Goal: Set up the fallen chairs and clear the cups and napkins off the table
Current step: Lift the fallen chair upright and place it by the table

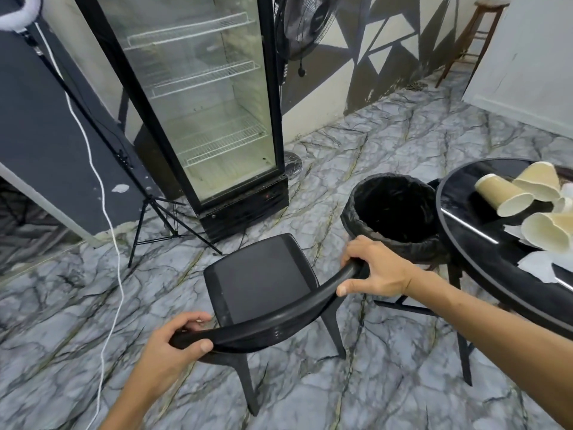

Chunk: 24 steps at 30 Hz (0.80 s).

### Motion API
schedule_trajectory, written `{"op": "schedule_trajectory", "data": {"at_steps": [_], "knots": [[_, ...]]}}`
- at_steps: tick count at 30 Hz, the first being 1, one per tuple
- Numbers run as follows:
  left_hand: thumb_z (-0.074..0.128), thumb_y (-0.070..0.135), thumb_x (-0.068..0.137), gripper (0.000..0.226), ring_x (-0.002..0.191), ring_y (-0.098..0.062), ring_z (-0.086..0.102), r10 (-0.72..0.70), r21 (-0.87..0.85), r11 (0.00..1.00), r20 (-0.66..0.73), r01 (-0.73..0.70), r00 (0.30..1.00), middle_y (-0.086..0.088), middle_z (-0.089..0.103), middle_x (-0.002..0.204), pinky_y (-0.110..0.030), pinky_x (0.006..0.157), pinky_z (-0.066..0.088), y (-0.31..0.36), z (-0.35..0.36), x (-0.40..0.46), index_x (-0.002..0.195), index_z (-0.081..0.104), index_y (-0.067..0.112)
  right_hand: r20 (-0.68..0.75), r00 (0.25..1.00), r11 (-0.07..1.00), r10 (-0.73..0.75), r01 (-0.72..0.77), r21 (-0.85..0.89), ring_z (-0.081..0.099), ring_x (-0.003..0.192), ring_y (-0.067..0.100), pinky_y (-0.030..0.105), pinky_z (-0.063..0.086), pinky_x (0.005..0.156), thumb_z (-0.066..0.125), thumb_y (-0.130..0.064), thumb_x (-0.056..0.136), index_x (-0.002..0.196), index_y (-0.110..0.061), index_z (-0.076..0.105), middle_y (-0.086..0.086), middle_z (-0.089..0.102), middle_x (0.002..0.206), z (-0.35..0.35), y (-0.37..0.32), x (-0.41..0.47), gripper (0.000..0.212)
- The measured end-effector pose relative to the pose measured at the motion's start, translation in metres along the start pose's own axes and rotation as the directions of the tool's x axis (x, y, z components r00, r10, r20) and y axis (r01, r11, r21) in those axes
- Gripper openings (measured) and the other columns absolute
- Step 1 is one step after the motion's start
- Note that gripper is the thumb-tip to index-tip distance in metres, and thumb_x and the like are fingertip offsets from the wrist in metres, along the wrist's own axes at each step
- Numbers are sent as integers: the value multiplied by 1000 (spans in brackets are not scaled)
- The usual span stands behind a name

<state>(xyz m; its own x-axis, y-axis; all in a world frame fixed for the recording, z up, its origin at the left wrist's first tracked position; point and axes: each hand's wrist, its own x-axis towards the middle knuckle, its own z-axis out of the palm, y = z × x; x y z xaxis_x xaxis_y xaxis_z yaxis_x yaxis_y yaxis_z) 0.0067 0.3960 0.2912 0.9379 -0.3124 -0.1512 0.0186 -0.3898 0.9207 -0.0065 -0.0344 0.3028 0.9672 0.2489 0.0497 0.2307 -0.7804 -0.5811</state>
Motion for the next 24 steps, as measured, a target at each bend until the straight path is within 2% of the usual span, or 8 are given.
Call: {"op": "schedule_trajectory", "data": {"at_steps": [3,6,8,12,16,21,24], "knots": [[76,86,40,68,83,-4,65,46,38,998,59,-48,997,8,69,87,-6,70,45,8,1,1,85,81,35,-56,997,999,50,-49,10,48,87,13,27,43,76,61,-89,64,84,-24,60,-6,56,82,1,-6,-27,67],[79,70,46,49,85,-3,65,49,91,994,83,-56,995,9,68,90,-5,70,44,20,7,4,85,80,40,-125,986,993,108,-102,54,50,89,15,29,44,77,65,-87,63,82,-23,61,-6,57,81,-2,-14,-57,66],[78,64,50,43,84,-8,66,52,106,992,130,-66,990,8,68,91,-8,70,45,26,11,7,86,80,40,-158,975,986,159,-147,80,51,89,14,32,46,77,66,-86,62,80,-22,62,-3,58,81,-4,-18,-77,67],[82,70,46,53,78,-12,66,63,83,993,193,-80,979,-4,68,85,-14,69,46,34,18,17,83,81,33,-265,931,967,251,-228,115,52,85,12,29,44,74,68,-87,60,79,-22,63,-2,58,79,-3,-33,-120,67],[80,81,44,69,74,-11,63,90,60,992,303,-113,949,0,68,87,-32,72,43,40,32,29,87,80,27,-364,871,944,331,-301,137,51,82,12,25,41,71,72,-83,59,76,-21,64,-4,59,76,0,-47,-162,65],[77,85,42,66,80,-15,65,152,48,981,416,-188,897,-6,69,91,-20,72,46,60,60,44,81,80,31,-455,771,895,445,-400,198,50,80,14,26,41,68,72,-84,57,74,-20,63,-3,56,73,0,-64,-209,67],[78,84,43,64,78,-10,67,191,39,971,475,-237,859,1,73,88,-16,71,47,67,77,55,79,80,31,-503,711,868,491,-449,213,52,81,14,25,42,70,70,-87,58,74,-25,62,-5,58,75,3,-71,-234,64]]}}
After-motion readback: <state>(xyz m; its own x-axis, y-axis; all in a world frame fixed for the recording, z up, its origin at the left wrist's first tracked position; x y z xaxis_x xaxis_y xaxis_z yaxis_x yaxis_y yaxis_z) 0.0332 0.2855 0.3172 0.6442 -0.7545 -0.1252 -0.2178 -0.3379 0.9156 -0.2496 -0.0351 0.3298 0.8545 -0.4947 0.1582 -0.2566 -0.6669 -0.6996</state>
